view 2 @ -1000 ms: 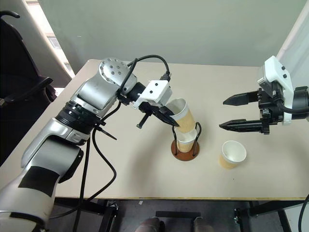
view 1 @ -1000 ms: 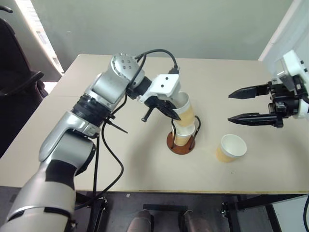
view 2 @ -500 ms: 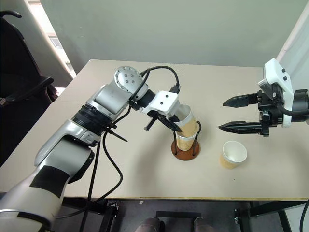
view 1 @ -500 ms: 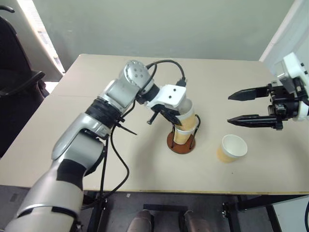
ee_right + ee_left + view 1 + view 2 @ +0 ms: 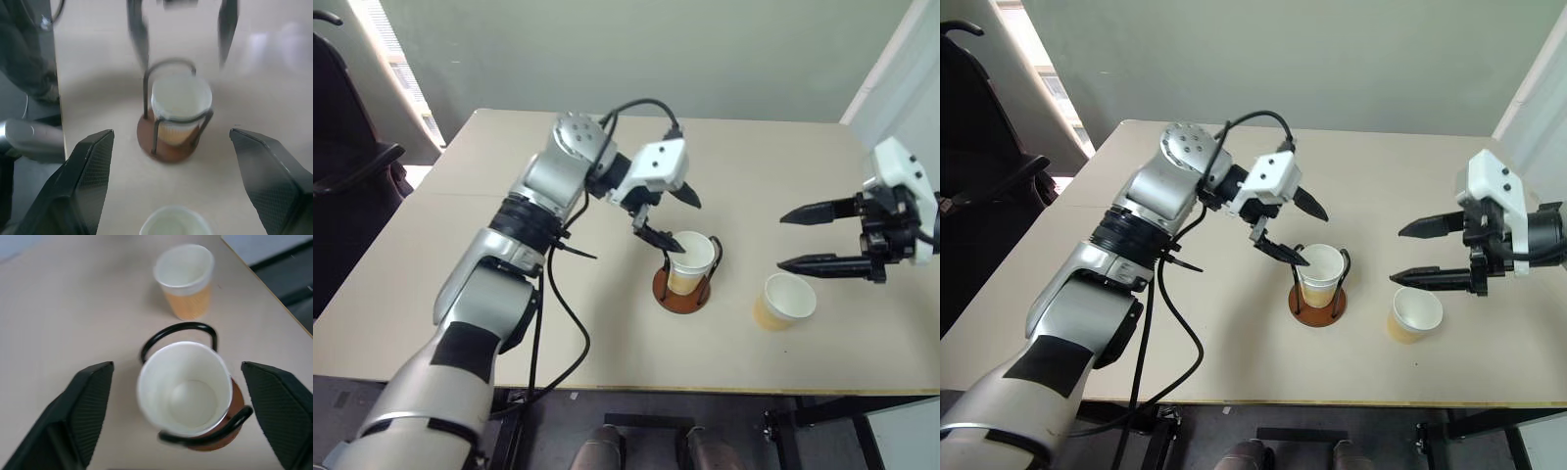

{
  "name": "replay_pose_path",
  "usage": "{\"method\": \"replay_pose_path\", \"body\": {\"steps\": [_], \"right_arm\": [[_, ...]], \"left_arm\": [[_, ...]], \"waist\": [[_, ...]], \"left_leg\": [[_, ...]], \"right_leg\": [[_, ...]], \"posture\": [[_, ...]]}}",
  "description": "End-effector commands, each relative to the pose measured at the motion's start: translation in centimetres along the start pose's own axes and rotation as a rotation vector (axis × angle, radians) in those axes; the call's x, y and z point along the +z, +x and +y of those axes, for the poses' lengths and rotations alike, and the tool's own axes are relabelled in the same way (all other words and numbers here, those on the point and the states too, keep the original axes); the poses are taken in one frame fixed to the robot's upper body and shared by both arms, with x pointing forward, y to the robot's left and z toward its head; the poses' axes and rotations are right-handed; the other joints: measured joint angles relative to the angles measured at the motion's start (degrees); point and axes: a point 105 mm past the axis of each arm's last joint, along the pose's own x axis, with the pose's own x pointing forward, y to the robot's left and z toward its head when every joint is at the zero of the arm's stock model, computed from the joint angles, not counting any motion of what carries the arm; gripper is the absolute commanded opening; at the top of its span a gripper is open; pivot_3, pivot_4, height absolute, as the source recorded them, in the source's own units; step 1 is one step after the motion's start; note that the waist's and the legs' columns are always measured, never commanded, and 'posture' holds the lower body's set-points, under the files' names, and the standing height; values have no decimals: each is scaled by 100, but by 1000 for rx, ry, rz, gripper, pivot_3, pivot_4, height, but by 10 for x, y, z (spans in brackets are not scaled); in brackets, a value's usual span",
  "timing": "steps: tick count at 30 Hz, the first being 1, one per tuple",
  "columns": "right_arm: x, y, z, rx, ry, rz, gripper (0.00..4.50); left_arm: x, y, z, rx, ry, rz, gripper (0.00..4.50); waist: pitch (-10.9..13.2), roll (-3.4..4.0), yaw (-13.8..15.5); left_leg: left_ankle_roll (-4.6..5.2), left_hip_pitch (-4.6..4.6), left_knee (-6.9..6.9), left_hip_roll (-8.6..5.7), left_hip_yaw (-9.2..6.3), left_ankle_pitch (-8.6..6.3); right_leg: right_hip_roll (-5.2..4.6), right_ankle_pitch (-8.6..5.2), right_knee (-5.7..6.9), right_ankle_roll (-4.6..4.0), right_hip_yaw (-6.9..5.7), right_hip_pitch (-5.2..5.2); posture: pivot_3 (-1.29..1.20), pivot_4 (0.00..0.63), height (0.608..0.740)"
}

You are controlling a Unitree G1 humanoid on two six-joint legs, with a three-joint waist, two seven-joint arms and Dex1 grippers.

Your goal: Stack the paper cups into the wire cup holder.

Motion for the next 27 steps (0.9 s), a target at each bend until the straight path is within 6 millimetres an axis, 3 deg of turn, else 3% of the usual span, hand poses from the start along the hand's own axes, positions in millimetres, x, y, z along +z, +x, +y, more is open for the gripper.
{"method": "replay_pose_path", "body": {"steps": [1, 3, 6, 13, 16, 24, 27], "right_arm": [[-25, 0, 5, -61, -135, 243, 3934], [-41, 3, 11, -39, -177, 340, 3934], [-47, 7, 18, -3, -169, 358, 3934], [-64, 20, 14, 0, -175, 384, 3934], [-74, 26, 11, 7, -168, 406, 3934], [-95, 38, 1, 3, -172, 470, 3934], [-98, 43, -6, -10, -192, 480, 3300]], "left_arm": [[23, -33, 12, 142, -18, -139, 4486], [24, -48, 6, 155, -68, -187, 4486], [25, -67, -16, 122, -116, -237, 4486], [15, -71, -50, 95, -136, -257, 4486], [8, -75, -56, 116, -156, -236, 4486], [0, -80, -57, 181, -154, -204, 4486], [-1, -79, -57, 190, -148, -196, 4500]], "waist": [[0, 1, 17], [-1, 1, 11], [-7, 12, -43], [-7, 12, -23], [-7, 12, -13], [-8, 13, -38], [-8, 13, -57]], "left_leg": [[-2, -1, 0, 0, 0, 1], [-6, 0, 0, 0, 0, 0], [-5, 4, 0, -4, 19, -1], [-1, 8, 40, -4, 22, -3], [54, 8, 68, -4, 17, -34], [68, 27, 83, -4, 18, -34], [68, 30, 82, -3, 17, -34]], "right_leg": [[0, -1, -2, 1, 0, 0], [-2, -4, -2, 5, 1, 1], [-6, -7, -4, 9, 16, 1], [-5, -1, 4, 26, 23, 13], [-5, 11, 4, 31, 23, 24], [-6, 35, -1, 17, 21, 50], [-6, 39, 0, 13, 20, 51]], "posture": [[0, 150, 740], [0, 150, 740], [0, 150, 740], [0, 150, 740], [0, 150, 740], [0, 150, 740], [0, 150, 740]]}}
